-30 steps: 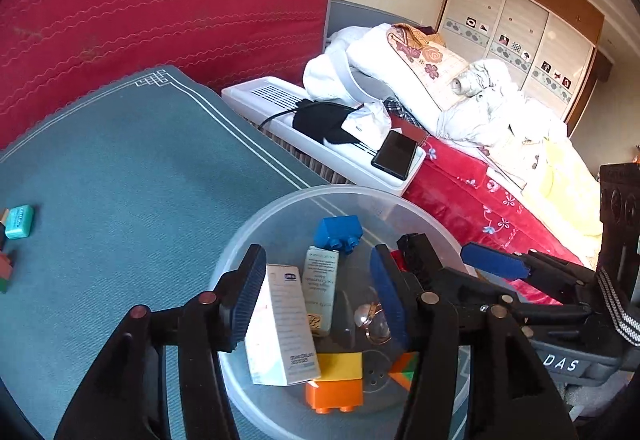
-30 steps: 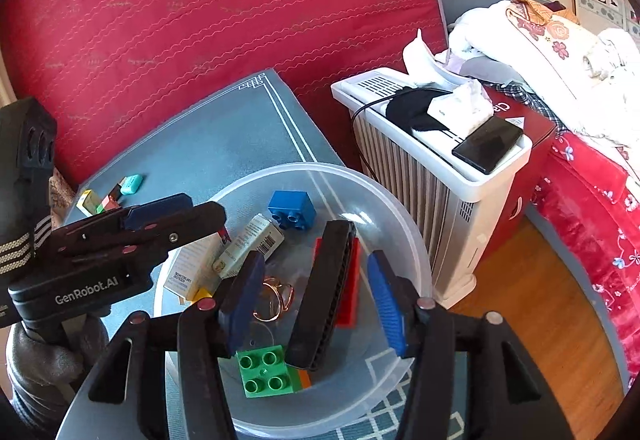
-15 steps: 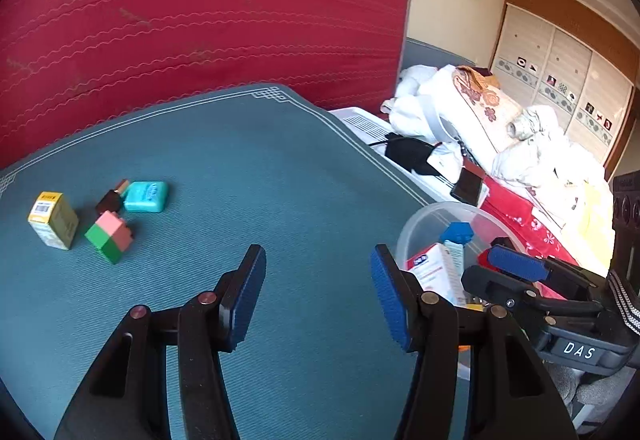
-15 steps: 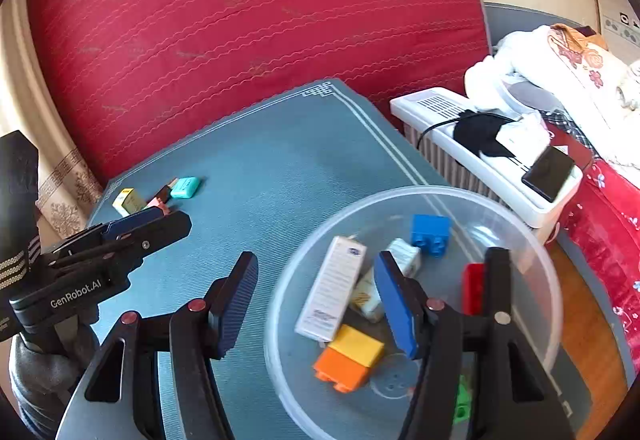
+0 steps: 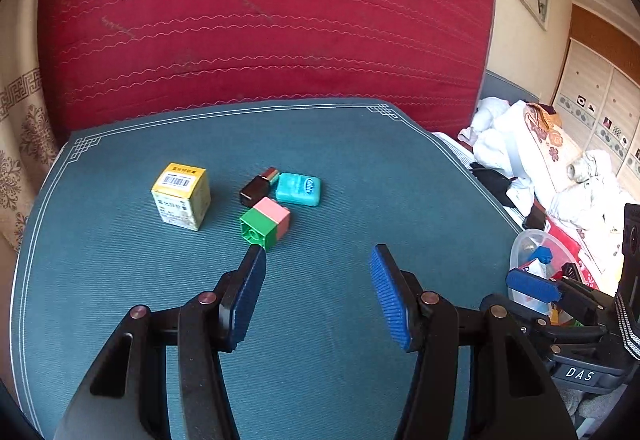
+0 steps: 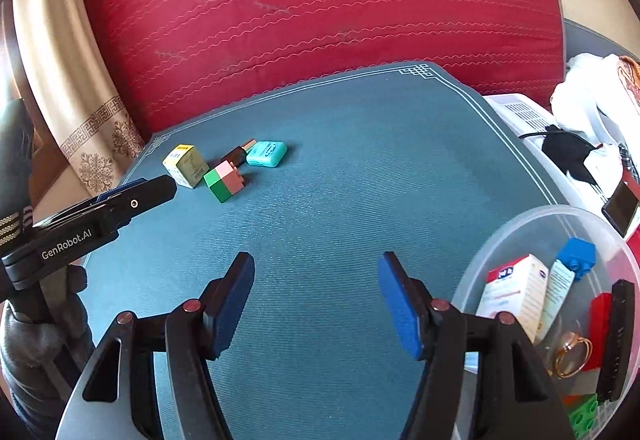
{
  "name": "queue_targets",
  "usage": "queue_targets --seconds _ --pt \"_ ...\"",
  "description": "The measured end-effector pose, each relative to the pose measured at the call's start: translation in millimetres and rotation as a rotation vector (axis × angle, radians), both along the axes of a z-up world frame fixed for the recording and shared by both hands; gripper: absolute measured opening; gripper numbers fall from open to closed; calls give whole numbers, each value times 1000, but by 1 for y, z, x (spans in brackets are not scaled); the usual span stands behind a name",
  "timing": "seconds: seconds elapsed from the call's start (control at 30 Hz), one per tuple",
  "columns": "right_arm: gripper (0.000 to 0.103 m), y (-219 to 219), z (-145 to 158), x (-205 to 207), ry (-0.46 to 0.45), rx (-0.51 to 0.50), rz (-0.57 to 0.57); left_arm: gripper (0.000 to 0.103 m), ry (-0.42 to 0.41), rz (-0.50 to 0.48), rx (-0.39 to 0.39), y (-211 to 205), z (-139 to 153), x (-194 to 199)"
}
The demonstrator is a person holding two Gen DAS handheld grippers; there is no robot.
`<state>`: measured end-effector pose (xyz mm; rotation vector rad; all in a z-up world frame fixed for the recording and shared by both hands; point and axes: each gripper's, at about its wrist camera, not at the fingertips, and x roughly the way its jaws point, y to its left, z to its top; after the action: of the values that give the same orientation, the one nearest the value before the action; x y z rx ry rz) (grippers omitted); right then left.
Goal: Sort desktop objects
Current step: 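Withdraw both open tools from the bowl back over the table, then grasp the yellow-white ointment box with the left tool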
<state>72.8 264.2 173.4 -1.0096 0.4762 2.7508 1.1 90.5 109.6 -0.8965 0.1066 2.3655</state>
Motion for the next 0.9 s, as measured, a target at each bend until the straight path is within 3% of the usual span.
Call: queue_targets --seconds 0.43,0.9 --pt "69 -9 -7 -32 -19 1 34 58 -26 87 -9 -24 -12 -39" --pt "69 -15 -22 -66 -24 -47 54 58 -19 275 -66 -53 -35 -112"
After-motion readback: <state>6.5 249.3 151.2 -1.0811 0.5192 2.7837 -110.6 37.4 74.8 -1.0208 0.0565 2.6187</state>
